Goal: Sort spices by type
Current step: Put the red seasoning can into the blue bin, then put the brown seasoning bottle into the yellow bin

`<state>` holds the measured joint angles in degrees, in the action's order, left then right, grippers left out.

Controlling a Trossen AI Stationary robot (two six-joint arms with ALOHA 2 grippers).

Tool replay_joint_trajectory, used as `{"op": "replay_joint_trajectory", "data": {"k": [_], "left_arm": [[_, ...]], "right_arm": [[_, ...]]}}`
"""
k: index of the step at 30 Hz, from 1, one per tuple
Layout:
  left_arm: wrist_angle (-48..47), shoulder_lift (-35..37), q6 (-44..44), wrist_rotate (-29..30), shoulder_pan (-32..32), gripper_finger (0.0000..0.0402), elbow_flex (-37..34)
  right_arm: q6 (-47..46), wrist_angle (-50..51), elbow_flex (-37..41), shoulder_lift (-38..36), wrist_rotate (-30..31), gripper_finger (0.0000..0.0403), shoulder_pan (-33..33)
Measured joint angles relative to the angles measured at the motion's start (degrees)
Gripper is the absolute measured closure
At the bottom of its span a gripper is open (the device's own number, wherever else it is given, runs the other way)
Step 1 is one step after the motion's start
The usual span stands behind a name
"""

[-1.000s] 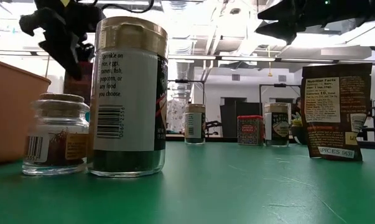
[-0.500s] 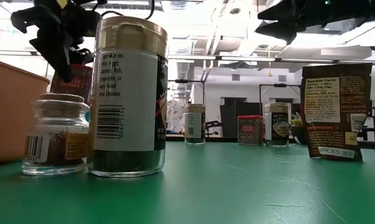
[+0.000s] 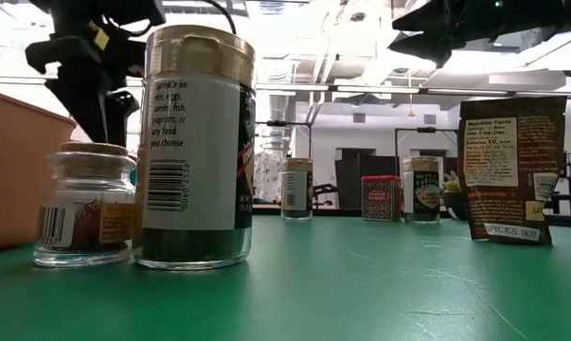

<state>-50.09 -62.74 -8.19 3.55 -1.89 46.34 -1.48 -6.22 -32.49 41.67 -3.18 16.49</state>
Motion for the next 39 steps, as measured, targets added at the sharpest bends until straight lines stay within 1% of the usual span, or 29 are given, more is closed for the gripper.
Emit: {"op": "replay_joint_trajectory", "data": {"k": [3, 7, 10, 15, 19, 25, 29, 33, 39], "left_arm": [[0.1, 0.0, 0.1, 0.4, 0.0, 0.01, 1.7], [1.2, 0.0, 0.2, 3.6, 0.1, 0.0098, 5.1], [5.6, -1.6, 0.0, 2.9, 1.9, 0.0098, 6.1], [14.5, -8.8, 1.8, 2.6, 6.0, 0.0098, 6.3], [16.3, -16.4, 5.0, 2.6, 7.8, 0.0097, 9.7], [15.0, -27.0, 8.2, -1.6, 8.8, 0.0097, 17.6], [12.2, -31.8, 10.6, -1.8, 9.0, 0.0097, 21.5], [12.0, -34.9, 12.5, -1.7, 9.0, 0.0097, 23.4], [12.1, -38.5, 16.0, -0.4, 9.0, 0.0097, 23.6]], "right_arm": [[0.0, 0.0, 0.0, 0.0, 0.0, 0.01, 0.0], [0.0, 0.0, 0.0, 0.0, 0.0, 0.01, 0.0], [0.0, 0.0, 0.0, 0.0, 0.0, 0.01, 0.0], [0.0, 0.0, 0.0, 0.0, 0.0, 0.01, 0.0], [0.0, 0.0, 0.0, 0.0, 0.0, 0.01, 0.0], [0.0, 0.0, 0.0, 0.0, 0.0, 0.01, 0.0], [0.3, 0.3, 0.0, 0.0, 0.0, 0.01, 0.0], [0.5, 0.4, 0.0, 0.0, 0.0, 0.01, 0.0], [0.7, 0.4, 0.0, 0.0, 0.0, 0.01, 0.0]]}}
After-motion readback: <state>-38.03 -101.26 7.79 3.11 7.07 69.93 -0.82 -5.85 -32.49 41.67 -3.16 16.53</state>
